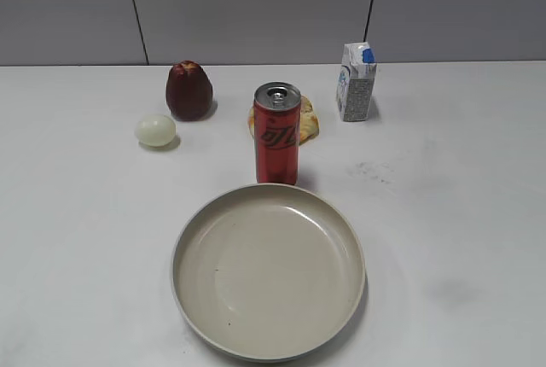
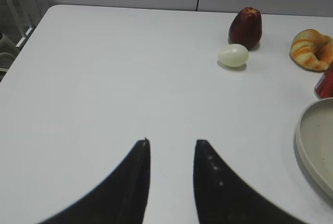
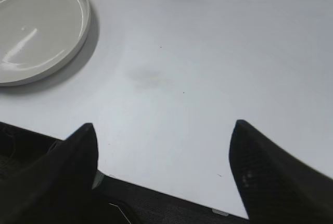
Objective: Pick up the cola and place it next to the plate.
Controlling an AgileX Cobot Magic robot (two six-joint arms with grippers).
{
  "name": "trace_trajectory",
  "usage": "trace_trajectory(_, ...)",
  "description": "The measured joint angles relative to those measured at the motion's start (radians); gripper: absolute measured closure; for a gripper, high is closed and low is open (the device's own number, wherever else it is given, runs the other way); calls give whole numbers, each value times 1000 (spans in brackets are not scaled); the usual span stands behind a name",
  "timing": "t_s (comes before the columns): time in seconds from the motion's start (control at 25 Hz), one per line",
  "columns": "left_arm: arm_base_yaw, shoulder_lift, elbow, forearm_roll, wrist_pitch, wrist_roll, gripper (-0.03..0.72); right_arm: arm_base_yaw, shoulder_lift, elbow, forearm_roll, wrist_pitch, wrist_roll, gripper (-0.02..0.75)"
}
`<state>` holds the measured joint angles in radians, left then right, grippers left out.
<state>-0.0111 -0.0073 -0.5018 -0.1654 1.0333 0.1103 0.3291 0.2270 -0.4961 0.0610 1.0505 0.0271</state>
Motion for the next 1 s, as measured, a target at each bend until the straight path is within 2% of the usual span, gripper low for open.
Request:
trace_trajectory(0.32,0,0,0,0,0,0,457,-15,-48,0,1,-2,-1,153)
trace_trajectory(0.72,0,0,0,0,0,0,460,-248,-226,3,2,-4,-1,155)
trace_trajectory(1.0,0,0,0,0,0,0,460,-275,-232,4,4,-4,-2,155)
